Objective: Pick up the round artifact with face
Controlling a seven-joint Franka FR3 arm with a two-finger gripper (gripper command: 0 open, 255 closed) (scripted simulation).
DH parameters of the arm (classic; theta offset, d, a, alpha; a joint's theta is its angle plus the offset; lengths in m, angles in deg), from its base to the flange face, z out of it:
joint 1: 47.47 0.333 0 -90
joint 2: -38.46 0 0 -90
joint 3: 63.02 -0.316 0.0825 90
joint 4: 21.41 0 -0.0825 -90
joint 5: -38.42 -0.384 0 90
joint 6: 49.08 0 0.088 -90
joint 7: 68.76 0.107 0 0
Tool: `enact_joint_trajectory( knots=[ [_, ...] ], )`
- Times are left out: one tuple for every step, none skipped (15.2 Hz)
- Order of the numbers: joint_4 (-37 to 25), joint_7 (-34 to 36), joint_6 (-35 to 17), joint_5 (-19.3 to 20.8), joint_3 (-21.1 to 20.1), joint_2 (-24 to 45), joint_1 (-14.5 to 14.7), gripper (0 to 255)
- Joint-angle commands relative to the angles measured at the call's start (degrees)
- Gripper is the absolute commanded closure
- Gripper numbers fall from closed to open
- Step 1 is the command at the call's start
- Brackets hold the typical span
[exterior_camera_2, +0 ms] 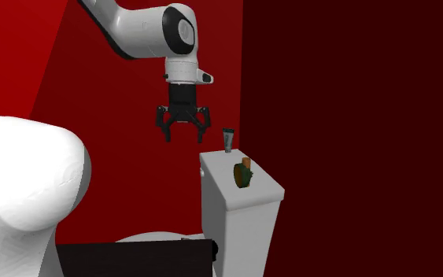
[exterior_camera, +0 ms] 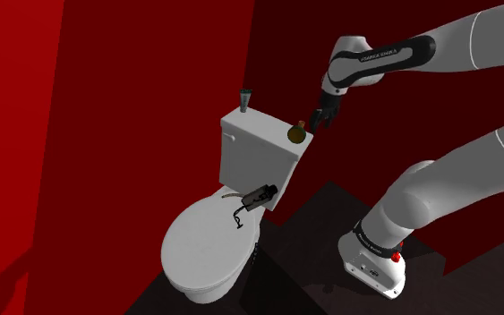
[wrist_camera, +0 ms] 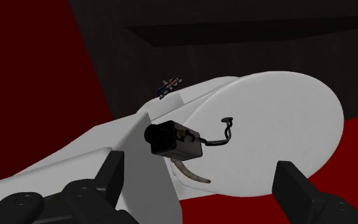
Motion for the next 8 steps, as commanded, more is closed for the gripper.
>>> enact_joint_trajectory(
  knots=[
    [-1.0, -2.0, -3.8, -0.2, 1.6, 4.0, -0.2, 0],
    [-1.8, -3.1, -5.5, -0.5, 2.3, 6.0, -0.2, 0],
    [-2.6, -4.2, -7.1, -1.0, 3.1, 8.2, -0.2, 0],
    [-3.6, -5.4, -8.7, -1.6, 3.8, 10.3, -0.2, 0],
    [-4.6, -6.7, -10.2, -2.3, 4.5, 12.5, -0.3, 0],
    [-5.6, -8.0, -11.6, -3.1, 5.1, 14.7, -0.3, 0],
    [-6.8, -9.4, -13.0, -4.1, 5.6, 16.9, -0.4, 0],
    [-8.0, -10.8, -14.2, -5.2, 6.1, 19.2, -0.6, 0]
  ],
)
